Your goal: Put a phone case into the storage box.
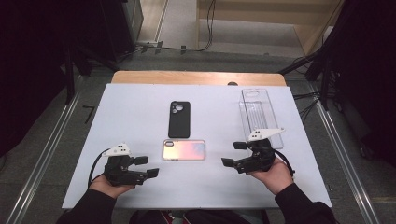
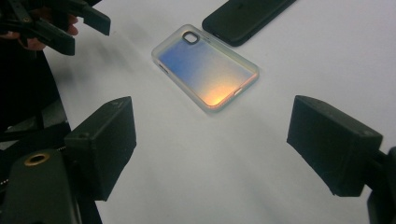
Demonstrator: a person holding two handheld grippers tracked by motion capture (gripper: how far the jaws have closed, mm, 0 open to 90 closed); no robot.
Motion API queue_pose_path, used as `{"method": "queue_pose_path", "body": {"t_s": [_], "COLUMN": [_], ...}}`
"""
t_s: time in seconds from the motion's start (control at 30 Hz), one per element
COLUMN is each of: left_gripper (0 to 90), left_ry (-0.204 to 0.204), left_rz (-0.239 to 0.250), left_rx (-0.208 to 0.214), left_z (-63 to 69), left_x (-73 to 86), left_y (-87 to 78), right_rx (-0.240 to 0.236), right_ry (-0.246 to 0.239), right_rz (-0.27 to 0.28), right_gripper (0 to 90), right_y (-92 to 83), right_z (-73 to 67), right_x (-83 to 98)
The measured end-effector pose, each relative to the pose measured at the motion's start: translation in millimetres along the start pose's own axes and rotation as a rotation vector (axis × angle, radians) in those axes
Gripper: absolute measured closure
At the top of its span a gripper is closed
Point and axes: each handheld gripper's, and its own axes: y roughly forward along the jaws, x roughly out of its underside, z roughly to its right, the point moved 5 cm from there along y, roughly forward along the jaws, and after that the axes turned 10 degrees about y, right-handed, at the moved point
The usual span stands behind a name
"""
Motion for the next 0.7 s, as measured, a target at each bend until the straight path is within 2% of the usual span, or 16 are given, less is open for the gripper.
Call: {"method": "queue_pose_path", "body": {"t_s": [0.33,0.47,0.7], "left_gripper": [26.3,26.3,26.3], "left_ry": [0.016,0.014,0.012], "left_rz": [0.001,0.0,-0.003], "left_rx": [-0.004,-0.004,-0.005], "left_z": [0.4,0.3,0.2], "left_x": [-0.4,-0.5,-0.6], "left_y": [-0.3,-0.3,-0.6], "right_rx": [0.029,0.056,0.057], "right_ry": [0.015,0.026,0.015], "right_rz": [0.014,0.026,0.026], "right_gripper": [13.8,13.7,13.7], "right_y": [16.5,22.6,35.6], "right_z": [-2.2,-2.9,-6.8], "right_x": [-14.3,-21.3,-32.5]}}
